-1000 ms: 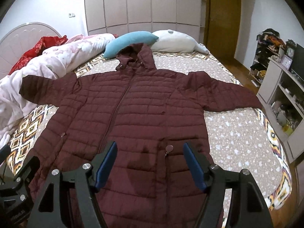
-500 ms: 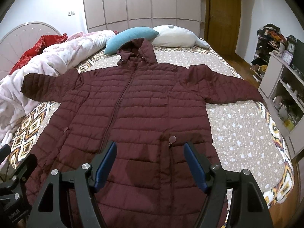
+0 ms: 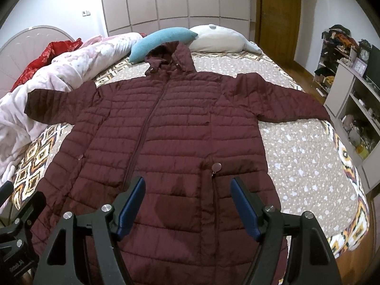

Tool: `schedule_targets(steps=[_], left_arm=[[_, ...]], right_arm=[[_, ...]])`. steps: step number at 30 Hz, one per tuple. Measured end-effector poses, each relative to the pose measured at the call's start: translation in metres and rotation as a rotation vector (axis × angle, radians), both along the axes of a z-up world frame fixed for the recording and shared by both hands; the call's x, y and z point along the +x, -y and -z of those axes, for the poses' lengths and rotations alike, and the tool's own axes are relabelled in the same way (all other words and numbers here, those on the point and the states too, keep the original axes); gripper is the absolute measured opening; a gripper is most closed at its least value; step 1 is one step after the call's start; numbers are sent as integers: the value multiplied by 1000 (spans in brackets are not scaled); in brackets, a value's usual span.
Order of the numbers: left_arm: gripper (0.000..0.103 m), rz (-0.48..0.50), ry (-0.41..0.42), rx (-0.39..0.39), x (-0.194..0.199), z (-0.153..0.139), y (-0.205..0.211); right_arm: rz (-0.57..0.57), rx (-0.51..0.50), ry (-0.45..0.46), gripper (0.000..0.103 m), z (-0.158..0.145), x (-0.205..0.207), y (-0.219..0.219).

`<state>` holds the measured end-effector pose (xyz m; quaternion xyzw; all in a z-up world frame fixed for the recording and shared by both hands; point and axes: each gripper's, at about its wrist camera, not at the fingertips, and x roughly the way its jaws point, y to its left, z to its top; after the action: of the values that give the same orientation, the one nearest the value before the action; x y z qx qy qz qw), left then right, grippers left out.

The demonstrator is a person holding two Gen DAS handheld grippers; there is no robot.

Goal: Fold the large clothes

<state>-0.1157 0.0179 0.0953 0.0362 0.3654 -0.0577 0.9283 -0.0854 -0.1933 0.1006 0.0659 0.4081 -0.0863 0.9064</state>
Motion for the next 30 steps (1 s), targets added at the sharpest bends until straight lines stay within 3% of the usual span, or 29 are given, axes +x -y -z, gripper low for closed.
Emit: schedule_targets(steps=[14,30], left_arm=[[103,-9,-34,31,1,6,0],[103,-8,-79,-7,-2,19,-8]], right_arm=[[-6,-29,-18,79,6,0,-7],[10,-88,-67,79,20,2,-13]])
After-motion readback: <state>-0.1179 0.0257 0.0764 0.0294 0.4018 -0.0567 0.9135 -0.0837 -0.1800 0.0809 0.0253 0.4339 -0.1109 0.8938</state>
